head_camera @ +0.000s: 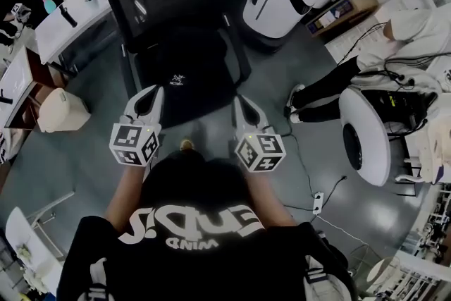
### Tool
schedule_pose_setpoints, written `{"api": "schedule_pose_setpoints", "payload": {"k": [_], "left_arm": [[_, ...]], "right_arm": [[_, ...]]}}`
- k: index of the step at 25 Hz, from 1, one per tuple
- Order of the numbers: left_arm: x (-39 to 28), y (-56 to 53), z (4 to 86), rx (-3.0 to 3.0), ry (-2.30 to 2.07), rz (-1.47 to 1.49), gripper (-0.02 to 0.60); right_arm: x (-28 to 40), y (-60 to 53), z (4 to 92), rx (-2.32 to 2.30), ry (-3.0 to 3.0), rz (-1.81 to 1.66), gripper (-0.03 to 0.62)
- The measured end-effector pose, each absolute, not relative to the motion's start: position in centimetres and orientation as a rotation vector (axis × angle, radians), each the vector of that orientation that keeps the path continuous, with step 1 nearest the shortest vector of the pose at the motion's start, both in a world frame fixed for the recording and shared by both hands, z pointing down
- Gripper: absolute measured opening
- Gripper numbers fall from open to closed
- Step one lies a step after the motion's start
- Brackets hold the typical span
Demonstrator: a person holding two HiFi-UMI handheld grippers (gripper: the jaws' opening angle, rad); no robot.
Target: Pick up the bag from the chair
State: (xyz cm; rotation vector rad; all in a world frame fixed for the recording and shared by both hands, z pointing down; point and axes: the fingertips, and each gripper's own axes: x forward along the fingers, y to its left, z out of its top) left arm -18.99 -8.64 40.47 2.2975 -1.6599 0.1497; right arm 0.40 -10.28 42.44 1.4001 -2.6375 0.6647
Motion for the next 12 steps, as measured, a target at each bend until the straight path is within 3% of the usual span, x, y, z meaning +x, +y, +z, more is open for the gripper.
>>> {"api": "schedule_pose_setpoints", "payload": {"k": [12], "left_arm": [[-20.9, -16.3, 41.8, 2.306, -1.622, 0.147, 0.002]], "right_arm": [[-1.3, -17.5, 43.3, 1.425, -2.623, 0.685, 0.003]]}}
